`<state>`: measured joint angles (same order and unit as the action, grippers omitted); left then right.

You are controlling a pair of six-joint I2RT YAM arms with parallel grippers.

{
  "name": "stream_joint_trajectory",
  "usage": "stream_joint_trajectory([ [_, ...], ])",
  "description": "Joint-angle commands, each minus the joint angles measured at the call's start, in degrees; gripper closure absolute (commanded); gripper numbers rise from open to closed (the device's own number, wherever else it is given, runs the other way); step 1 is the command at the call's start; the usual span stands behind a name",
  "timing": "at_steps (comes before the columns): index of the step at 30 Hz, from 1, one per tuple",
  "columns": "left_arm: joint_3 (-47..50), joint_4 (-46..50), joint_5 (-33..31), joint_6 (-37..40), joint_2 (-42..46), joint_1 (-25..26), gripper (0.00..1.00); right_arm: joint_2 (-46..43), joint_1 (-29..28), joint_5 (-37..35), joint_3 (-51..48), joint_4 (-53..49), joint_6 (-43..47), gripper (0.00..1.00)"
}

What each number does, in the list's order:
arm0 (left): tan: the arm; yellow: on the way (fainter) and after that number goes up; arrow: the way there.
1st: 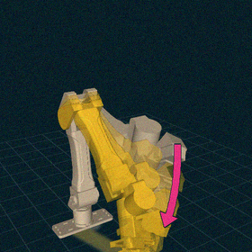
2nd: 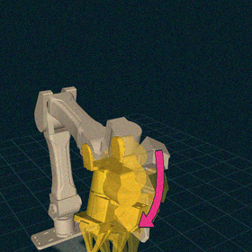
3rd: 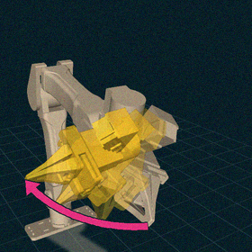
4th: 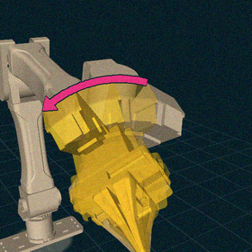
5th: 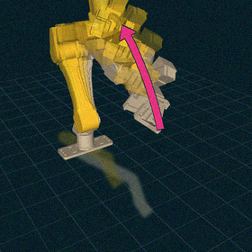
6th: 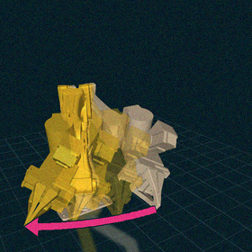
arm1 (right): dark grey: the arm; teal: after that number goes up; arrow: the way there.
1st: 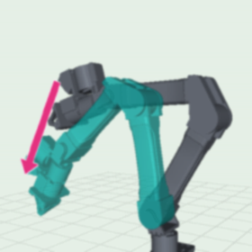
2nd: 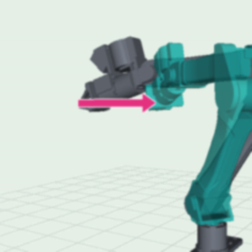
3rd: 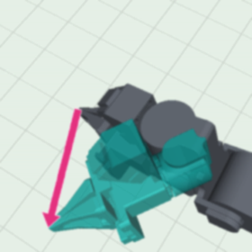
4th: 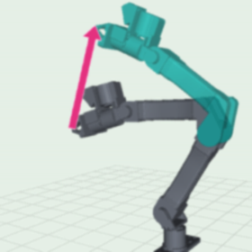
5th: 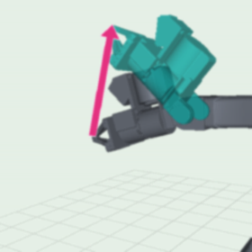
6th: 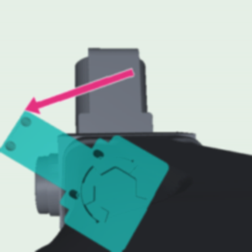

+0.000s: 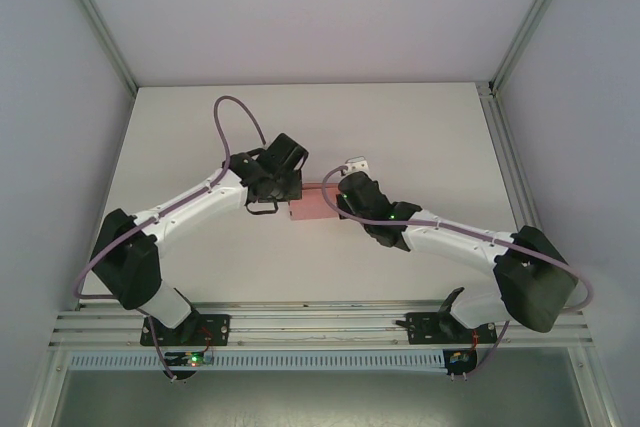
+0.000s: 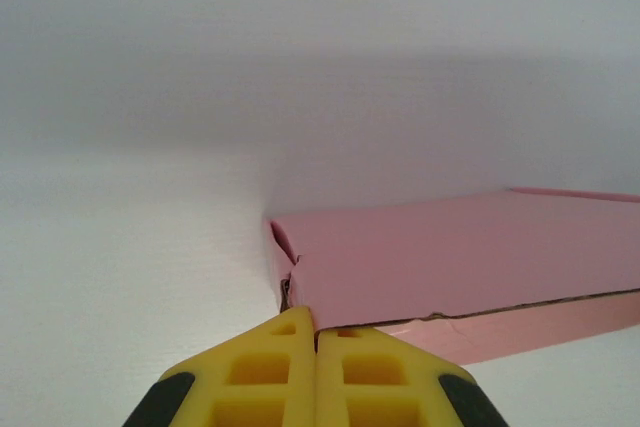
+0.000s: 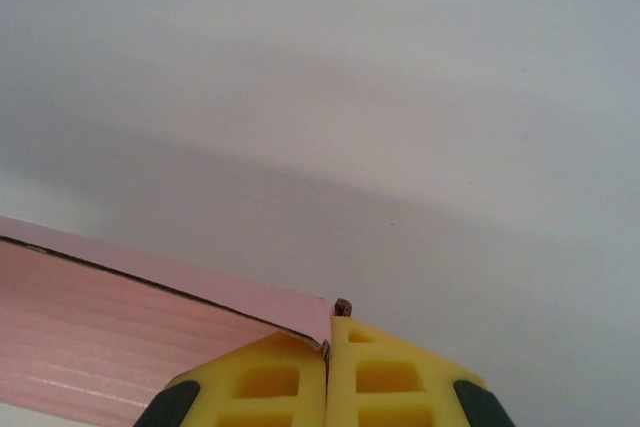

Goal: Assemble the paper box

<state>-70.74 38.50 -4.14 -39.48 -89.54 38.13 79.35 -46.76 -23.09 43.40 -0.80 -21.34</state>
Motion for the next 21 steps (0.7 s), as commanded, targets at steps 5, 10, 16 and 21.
stream_joint_trajectory([
  [5,11.97,-7.69,1.33,-1.02,-1.28,0.17,1.0,3.77,-1.64,5.47,-1.98,-2.07,-1.83,1.0],
  [10,15.68,-6.38,0.61,0.27,-0.21,0.19,1.0,3.27,-1.9,7.03,-5.02,1.47,0.42,1.0],
  [16,19.35,-6.94,2.91,1.91,-2.16,0.5,1.0,4.1,-6.87,2.59,-12.7,10.45,4.8,1.0],
  [21,22.76,-9.67,3.32,2.51,-0.66,1.03,1.0,5.21,-7.44,0.59,-16.52,15.45,2.04,1.0],
])
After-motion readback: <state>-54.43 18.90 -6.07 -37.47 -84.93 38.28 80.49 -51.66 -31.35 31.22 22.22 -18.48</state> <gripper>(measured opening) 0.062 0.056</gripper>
